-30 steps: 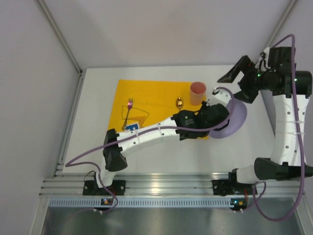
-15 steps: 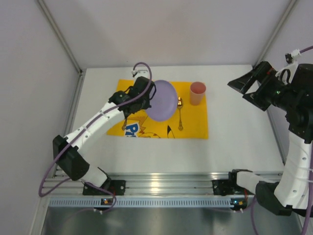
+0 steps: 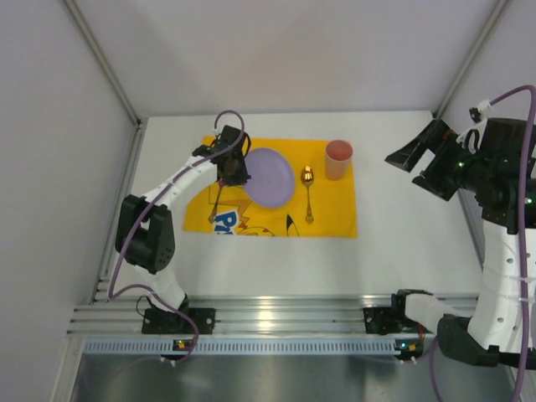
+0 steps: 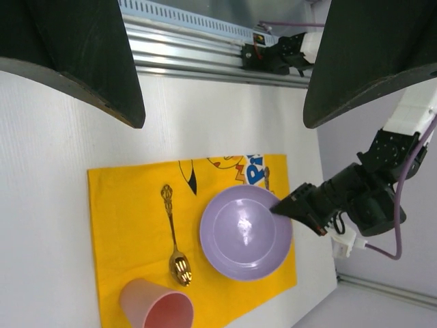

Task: Set the dinner table for one person

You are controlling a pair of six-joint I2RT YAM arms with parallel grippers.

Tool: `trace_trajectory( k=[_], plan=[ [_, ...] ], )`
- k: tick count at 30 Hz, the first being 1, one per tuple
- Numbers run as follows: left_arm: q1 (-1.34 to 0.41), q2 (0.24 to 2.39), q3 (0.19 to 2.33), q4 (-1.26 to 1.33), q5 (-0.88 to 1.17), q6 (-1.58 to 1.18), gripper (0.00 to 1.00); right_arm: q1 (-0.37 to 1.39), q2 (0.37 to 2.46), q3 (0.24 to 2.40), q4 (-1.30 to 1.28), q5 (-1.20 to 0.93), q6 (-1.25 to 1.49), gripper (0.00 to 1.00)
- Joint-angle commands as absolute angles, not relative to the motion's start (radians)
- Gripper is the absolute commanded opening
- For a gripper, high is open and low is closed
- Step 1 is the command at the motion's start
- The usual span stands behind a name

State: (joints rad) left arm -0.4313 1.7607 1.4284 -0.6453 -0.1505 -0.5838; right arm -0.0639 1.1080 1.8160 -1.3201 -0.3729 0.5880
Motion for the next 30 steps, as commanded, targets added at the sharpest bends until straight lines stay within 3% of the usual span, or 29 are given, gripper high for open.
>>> trace_trajectory(
  k=[1,12,13,15,16,19,20,30],
  plan=[
    [-0.411,1.764,1.431,-0.560,-0.083,-0.630,0.00,-0.080,1.077,1.784,-1.313,-0.348,0.561,1.00],
    [-0.402,1.786,1.309,-0.580,-0.048,-0.620,0.03,-0.081,1.065,1.724,-1.299,-0.333,0.551,1.00],
    [-0.400,1.779,1.293,-0.575,-0.052,-0.623,0.17,-0.081,1.065,1.718,-1.298,-0.333,0.552,1.00],
    [-0.399,1.764,1.267,-0.563,-0.055,-0.623,0.34,-0.083,1.063,1.713,-1.292,-0.334,0.551,1.00],
    [-0.399,1.760,1.264,-0.561,-0.057,-0.621,0.49,-0.083,1.060,1.709,-1.290,-0.336,0.549,1.00],
    [-0.399,1.743,1.278,-0.581,-0.089,-0.615,0.68,-0.081,1.054,1.694,-1.285,-0.336,0.545,1.00],
    [-0.399,1.738,1.288,-0.590,-0.100,-0.612,0.81,-0.083,1.052,1.690,-1.285,-0.336,0.543,1.00],
    [-0.399,1.583,1.506,-0.701,-0.155,-0.551,0.88,-0.072,1.017,1.785,-1.227,-0.354,0.473,1.00]
  ],
)
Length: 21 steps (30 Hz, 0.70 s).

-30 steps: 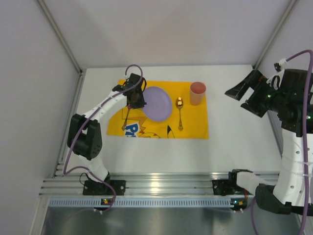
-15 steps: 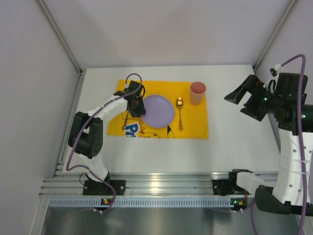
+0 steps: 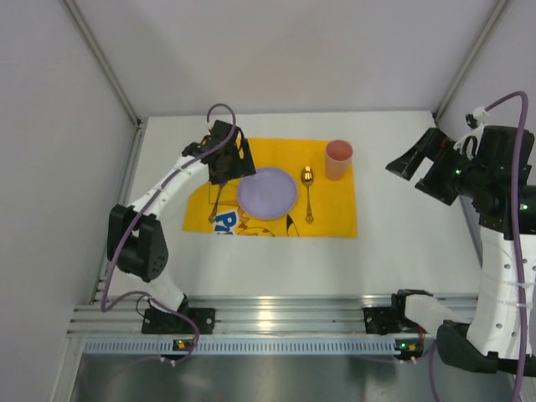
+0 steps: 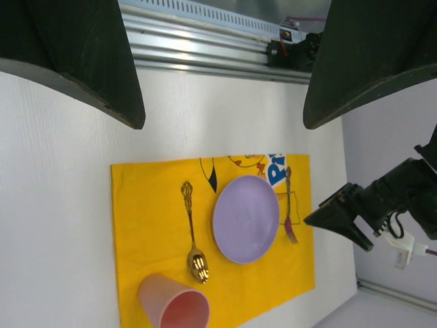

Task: Set the dinner table for one person

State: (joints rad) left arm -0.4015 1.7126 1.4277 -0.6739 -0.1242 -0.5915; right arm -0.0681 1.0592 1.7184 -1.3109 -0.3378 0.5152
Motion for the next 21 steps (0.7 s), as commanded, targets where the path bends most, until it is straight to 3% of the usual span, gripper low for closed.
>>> trace_trajectory(
  k=[1,9,14,21],
  plan=[
    [-0.399,1.565,1.511,-0.706,-0.150,-0.543,0.89,-0.072,0.987,1.778,-1.214,-0.373,0.471,1.00],
    [-0.402,1.249,1.407,-0.701,-0.123,-0.520,0.99,-0.018,0.827,1.501,-1.210,-0.353,0.482,1.00],
    [-0.402,1.149,1.339,-0.801,-0.155,-0.492,0.98,0.061,0.724,1.381,-1.210,-0.286,0.476,1.00],
    [-0.402,0.982,1.214,-0.896,-0.509,-0.509,0.99,0.141,0.578,1.247,-1.278,0.024,0.517,1.00]
  ],
)
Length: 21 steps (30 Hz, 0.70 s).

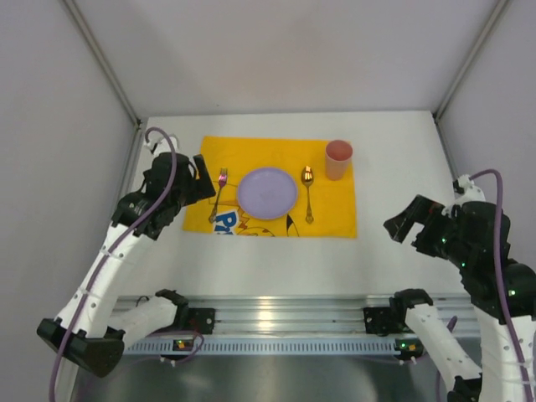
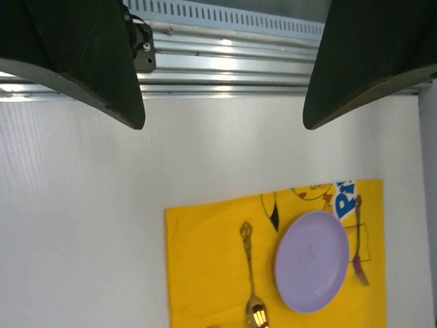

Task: Set the dinner table for one person

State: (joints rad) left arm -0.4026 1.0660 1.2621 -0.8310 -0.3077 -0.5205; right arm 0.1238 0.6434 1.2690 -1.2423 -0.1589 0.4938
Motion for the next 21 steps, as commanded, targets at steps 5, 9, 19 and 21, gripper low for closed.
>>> trace_trajectory(
  k=[5,9,19,21],
  plan=[
    [-0.402,0.846,1.071,-0.812,-0.626,-0.422,0.99,0.143,0.424,1.168,-1.269,0.174,0.644,1.00],
    [-0.402,0.799,1.012,-0.824,-0.580,-0.466,0.99,0.141,0.350,1.088,-1.175,0.031,0.617,1.00],
    [-0.402,0.662,0.824,-0.544,-0.652,-0.450,0.99,0.141,0.276,1.000,-1.109,-0.078,0.607,1.00],
    [-0.402,0.597,0.708,-0.435,-0.684,-0.359,0.99,0.141,0.281,0.982,-1.098,-0.090,0.609,1.00]
  ],
)
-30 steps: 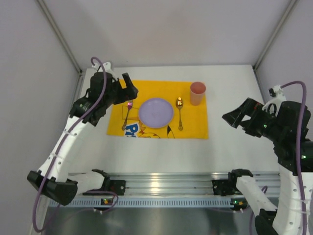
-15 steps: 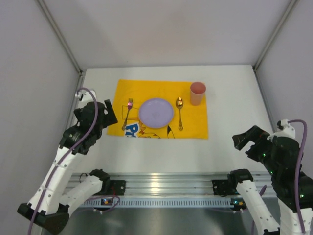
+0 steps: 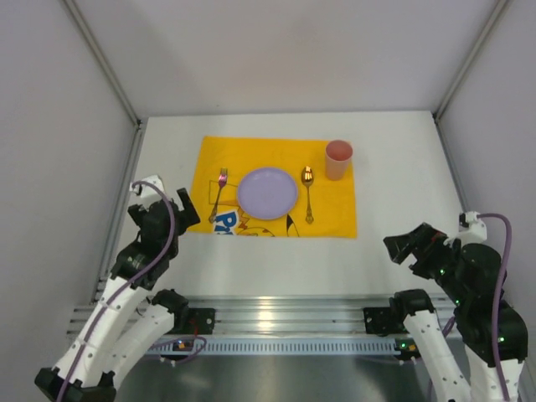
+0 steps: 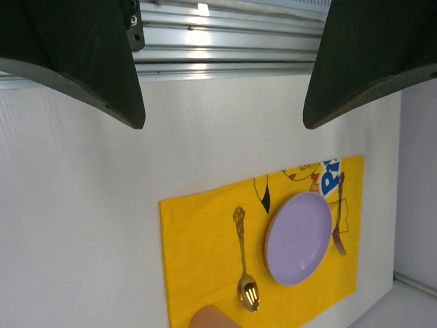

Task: Set the dinner table for one person

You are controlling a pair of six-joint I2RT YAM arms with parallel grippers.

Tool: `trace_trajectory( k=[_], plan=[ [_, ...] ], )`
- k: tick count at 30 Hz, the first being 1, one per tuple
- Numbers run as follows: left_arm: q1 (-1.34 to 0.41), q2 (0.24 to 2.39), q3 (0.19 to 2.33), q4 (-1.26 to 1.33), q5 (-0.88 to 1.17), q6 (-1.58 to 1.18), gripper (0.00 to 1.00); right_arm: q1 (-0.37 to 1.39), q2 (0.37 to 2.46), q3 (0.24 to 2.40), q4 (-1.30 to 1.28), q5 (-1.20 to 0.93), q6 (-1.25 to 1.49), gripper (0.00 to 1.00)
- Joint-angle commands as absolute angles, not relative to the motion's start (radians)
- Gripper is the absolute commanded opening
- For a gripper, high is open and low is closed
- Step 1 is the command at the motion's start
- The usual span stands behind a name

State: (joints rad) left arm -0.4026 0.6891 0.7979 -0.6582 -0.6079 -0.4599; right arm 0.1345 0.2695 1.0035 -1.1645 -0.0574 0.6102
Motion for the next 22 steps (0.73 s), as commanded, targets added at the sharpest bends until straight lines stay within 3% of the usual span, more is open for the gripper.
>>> trace_trajectory(
  k=[1,5,22],
  plan=[
    [-0.402,0.528,0.668,-0.308,-0.667,-0.307,0.99,0.141,0.281,0.973,-1.088,-0.106,0.609,1.00],
    [-0.402,0.408,0.490,-0.106,-0.656,-0.132,0.99,0.141,0.293,0.936,-1.037,-0.141,0.612,1.00],
    [-0.402,0.440,0.387,-0.016,-0.701,-0.124,0.98,0.141,0.337,0.920,-0.962,-0.163,0.595,1.00]
  ],
)
